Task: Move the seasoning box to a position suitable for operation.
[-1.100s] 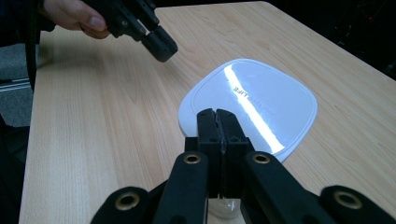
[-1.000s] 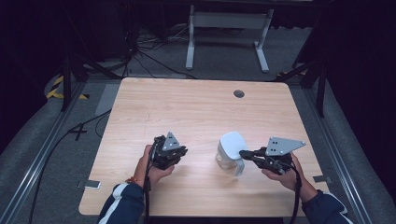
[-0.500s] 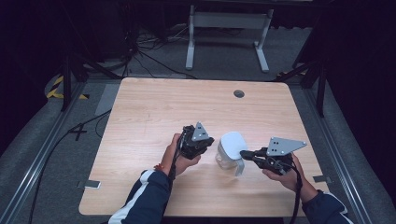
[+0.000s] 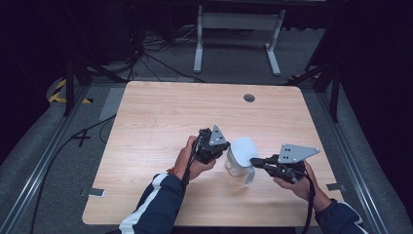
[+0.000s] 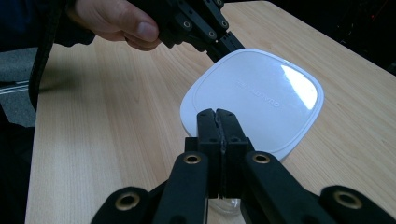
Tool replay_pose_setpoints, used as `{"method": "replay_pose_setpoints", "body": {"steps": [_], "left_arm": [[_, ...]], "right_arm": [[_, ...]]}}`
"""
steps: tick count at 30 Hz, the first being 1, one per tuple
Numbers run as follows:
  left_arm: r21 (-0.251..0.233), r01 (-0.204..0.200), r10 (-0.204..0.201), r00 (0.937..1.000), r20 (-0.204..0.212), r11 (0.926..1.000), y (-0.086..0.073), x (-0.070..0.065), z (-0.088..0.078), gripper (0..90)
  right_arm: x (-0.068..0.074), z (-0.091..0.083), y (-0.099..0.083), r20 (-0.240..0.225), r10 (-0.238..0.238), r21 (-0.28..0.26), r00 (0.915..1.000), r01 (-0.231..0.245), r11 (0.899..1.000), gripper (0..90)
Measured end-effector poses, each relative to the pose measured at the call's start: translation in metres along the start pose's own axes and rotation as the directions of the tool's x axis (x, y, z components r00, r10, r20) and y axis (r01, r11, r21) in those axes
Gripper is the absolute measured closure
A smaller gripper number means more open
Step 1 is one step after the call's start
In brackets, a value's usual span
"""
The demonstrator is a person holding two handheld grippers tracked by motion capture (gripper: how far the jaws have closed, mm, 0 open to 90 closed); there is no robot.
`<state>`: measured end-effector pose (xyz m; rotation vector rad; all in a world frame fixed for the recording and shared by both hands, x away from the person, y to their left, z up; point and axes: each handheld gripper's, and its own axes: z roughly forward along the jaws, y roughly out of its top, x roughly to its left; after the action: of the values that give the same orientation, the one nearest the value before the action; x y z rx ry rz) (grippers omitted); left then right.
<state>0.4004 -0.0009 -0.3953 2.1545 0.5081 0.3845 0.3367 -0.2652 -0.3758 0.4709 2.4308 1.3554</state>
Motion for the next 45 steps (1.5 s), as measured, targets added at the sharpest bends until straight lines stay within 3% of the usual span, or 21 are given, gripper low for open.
{"method": "replay_pose_setpoints", "body": {"steps": [14,31,45], "left_arm": [[-0.022,-0.047,0.048,0.9986,0.022,0.9986,0.015,-0.005,-0.012,88.5],[-0.053,-0.074,0.075,0.9965,0.036,0.9959,0.03,-0.014,-0.021,87.9],[-0.045,-0.117,0.119,0.9921,0.041,0.9921,0.038,-0.025,-0.023,88.4]], "right_arm": [[0.002,-0.001,-0.001,-0.003,0.0,0.013,1.0,0.001,1.0,90.0],[0.002,0.0,-0.003,0.002,0.005,0.033,1.0,-0.005,0.999,89.9],[0.0,-0.004,-0.009,0.008,0.006,0.055,0.9999,-0.006,0.998,89.9]]}}
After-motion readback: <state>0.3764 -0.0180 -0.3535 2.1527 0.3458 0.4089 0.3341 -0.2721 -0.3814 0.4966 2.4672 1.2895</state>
